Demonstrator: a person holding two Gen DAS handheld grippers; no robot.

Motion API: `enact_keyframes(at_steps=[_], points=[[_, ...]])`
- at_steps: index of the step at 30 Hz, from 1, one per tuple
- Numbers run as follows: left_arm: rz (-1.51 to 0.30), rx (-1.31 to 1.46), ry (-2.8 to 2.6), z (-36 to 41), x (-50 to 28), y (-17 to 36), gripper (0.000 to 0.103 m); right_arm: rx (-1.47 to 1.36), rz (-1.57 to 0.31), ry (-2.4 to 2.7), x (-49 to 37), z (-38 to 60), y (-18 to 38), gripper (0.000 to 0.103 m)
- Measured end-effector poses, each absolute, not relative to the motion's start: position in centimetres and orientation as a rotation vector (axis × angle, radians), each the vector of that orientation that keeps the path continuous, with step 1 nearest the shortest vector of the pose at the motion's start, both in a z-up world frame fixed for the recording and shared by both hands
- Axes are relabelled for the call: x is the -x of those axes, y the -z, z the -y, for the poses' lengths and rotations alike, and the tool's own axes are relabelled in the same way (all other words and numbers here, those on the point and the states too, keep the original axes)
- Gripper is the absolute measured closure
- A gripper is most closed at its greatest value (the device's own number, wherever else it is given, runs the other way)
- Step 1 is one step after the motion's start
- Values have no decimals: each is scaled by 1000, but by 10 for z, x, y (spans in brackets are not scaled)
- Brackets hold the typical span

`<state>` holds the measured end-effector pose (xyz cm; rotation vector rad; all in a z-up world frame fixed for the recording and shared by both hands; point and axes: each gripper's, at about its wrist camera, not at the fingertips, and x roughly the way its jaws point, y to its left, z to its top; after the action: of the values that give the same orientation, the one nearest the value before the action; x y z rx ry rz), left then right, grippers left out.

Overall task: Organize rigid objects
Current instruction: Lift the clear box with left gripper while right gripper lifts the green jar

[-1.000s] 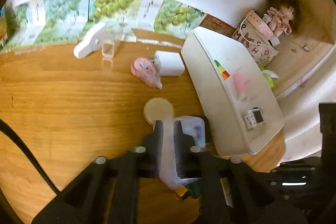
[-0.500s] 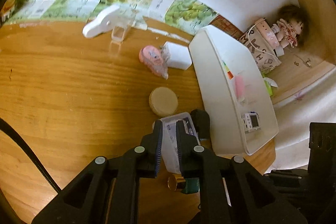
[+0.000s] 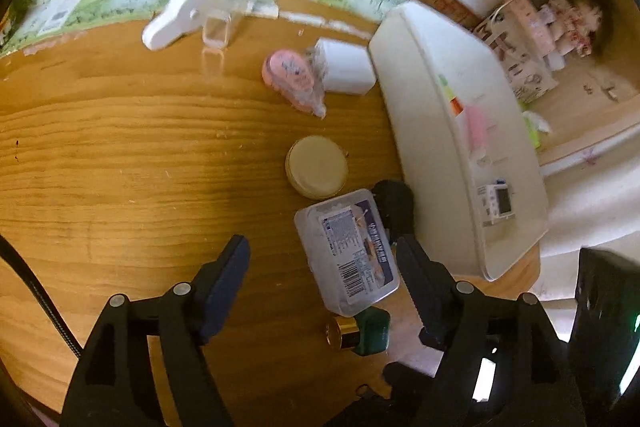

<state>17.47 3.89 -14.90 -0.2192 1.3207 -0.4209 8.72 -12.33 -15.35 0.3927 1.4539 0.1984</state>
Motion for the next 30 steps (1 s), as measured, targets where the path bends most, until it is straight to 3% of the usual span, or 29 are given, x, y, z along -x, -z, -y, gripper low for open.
enact_keyframes(at_steps=[9, 21, 23, 26, 28, 30], points=[[-1489, 122, 373, -14, -201, 164, 24, -461, -1480, -146, -86, 106, 174, 32], [-1644, 89, 397, 4, -211, 189, 24, -522, -1466, -37, -80, 100, 190, 32], [-1671, 104, 402, 5, -212, 195, 24, -517, -1462, -19, -80, 101, 190, 37], [-1699, 110, 409, 7, -211, 202, 24, -527, -1460, 0, -80, 108, 193, 60], [-1717, 116, 416, 9, -210, 206, 24, -545, -1454, -4, -77, 110, 194, 61], [-1735, 133, 427, 10, -209, 210, 24, -538, -1449, -3, -75, 112, 193, 71]])
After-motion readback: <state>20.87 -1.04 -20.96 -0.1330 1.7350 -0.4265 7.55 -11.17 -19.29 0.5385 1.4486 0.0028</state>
